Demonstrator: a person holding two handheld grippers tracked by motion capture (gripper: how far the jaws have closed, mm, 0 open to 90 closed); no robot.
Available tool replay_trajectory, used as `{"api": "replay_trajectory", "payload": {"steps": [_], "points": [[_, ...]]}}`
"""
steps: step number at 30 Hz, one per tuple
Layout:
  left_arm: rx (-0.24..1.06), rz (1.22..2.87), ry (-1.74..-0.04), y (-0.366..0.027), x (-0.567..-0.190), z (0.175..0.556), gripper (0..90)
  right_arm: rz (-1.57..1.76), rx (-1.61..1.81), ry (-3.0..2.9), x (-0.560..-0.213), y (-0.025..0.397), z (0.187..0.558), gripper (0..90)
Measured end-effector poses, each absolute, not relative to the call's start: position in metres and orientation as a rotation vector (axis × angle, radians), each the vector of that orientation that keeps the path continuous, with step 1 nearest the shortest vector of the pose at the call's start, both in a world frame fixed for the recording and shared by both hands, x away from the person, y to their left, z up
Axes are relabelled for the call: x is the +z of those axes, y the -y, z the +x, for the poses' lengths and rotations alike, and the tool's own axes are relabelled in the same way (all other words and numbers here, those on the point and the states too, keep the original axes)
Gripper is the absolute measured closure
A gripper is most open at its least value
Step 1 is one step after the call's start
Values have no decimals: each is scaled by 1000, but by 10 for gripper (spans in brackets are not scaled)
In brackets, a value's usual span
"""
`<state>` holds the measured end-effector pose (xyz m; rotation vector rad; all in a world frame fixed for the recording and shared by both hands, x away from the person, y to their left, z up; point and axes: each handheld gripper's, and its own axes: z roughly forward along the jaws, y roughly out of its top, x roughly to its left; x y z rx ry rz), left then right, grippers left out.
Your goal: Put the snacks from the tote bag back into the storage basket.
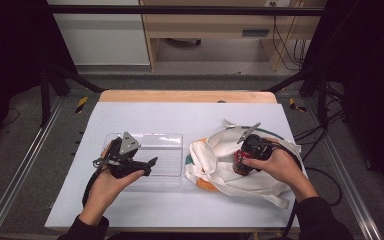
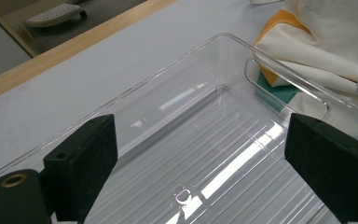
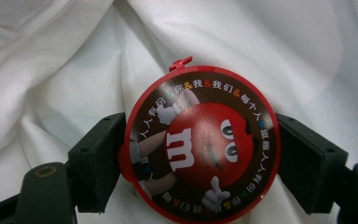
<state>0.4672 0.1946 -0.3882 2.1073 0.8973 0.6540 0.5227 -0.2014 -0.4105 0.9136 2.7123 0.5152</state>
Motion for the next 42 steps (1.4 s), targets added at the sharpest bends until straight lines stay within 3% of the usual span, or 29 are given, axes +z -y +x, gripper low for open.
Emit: {"api": "replay_trajectory", "payload": {"steps": [19,42], "points": [[647,2095,-946,-208,-391,473,94,930,499,-2726,-410,202,522,247],[606,2062,-994,-220,-396,479,95,861,574,-2626,-369,196,501,248]]}}
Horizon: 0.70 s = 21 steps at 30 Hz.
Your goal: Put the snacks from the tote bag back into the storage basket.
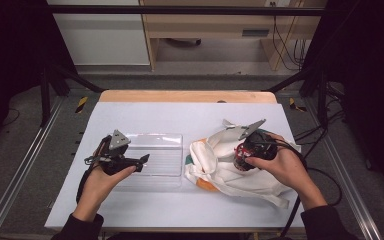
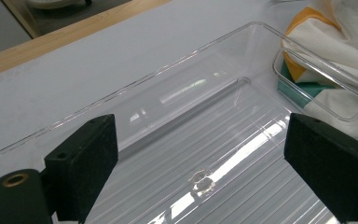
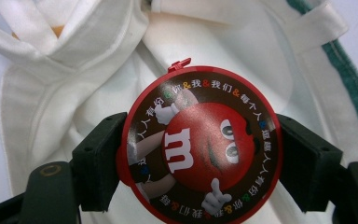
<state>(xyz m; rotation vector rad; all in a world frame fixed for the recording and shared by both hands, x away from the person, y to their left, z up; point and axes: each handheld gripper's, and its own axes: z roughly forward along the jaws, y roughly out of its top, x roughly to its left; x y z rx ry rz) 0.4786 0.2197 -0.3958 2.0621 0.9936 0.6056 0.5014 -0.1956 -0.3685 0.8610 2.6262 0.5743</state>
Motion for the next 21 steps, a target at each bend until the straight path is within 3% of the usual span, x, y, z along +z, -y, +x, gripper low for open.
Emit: {"api": "replay_trajectory", "payload": {"steps": [21], "points": [[597,2053,-1031,-230,-398,483,78,829,601,-2604,-333,185,494,248]]}}
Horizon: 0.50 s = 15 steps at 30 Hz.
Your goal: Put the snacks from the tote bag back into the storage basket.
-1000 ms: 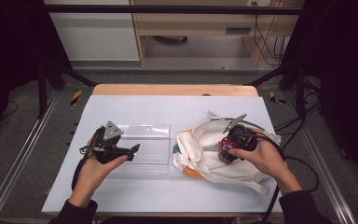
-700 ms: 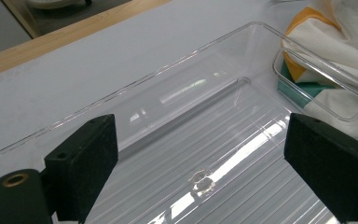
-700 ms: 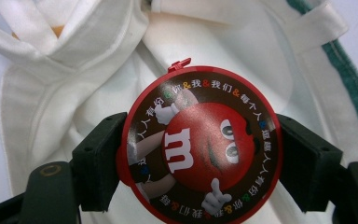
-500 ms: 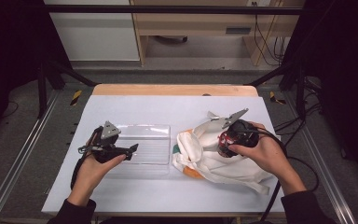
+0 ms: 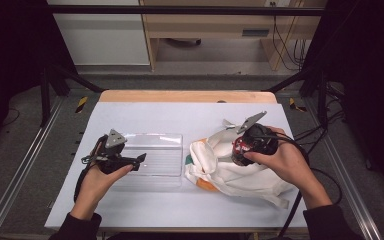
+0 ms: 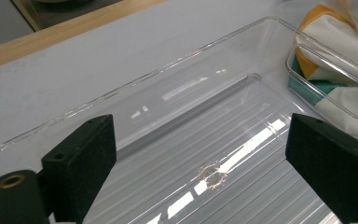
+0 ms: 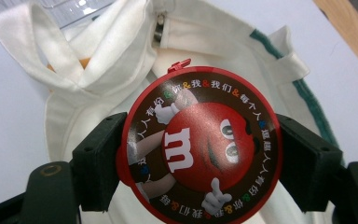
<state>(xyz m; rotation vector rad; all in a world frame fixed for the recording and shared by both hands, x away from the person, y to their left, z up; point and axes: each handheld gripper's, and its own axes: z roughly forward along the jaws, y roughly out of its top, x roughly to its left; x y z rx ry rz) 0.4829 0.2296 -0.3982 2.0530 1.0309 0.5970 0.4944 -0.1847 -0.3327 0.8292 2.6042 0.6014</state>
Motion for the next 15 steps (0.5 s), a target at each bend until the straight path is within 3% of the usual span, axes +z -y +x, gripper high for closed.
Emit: {"api": "replay_trajectory", "payload": {"steps": [15], "points": [[590,2020,-1061,-243,-394,484,42,771,618,-2606,-306,163,493,248]]}}
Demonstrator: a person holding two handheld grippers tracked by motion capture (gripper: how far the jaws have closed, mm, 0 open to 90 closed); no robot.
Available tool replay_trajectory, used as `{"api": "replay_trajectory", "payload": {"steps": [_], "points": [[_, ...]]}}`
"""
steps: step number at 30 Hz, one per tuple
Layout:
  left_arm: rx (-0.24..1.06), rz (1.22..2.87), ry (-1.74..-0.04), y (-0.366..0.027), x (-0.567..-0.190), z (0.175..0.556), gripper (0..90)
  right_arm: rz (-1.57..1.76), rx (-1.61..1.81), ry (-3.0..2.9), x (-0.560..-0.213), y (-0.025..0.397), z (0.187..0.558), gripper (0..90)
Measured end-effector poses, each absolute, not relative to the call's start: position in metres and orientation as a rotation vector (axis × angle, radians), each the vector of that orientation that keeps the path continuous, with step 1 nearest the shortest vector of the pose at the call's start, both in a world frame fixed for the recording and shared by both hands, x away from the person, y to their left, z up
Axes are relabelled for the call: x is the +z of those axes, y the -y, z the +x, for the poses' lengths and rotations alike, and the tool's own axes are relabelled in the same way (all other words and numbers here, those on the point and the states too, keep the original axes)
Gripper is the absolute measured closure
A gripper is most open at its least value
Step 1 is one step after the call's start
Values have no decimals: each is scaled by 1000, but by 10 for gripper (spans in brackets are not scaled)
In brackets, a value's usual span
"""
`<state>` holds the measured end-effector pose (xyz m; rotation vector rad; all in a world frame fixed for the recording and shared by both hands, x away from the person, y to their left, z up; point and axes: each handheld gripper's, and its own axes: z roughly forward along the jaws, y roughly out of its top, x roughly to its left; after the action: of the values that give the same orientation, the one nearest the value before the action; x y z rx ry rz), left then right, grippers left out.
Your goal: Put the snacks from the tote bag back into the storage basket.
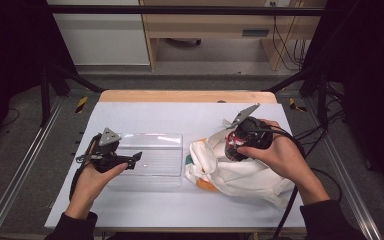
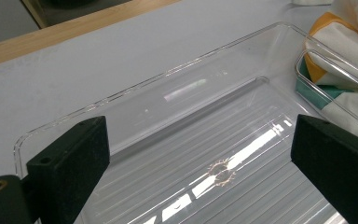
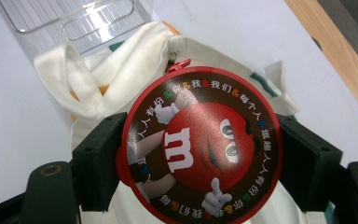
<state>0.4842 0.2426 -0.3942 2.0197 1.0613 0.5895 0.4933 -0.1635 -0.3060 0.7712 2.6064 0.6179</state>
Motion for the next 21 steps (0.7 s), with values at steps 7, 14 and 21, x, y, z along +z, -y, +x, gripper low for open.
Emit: {"api": "replay_trajectory", "payload": {"steps": [7,14,21], "points": [[601,2015,-1080,-247,-394,486,45,722,623,-2610,-294,153,496,248],[605,2009,-1077,-250,-392,485,47,661,644,-2644,-295,143,498,248],[609,1992,-1072,-262,-388,485,46,620,696,-2648,-286,133,495,248]]}}
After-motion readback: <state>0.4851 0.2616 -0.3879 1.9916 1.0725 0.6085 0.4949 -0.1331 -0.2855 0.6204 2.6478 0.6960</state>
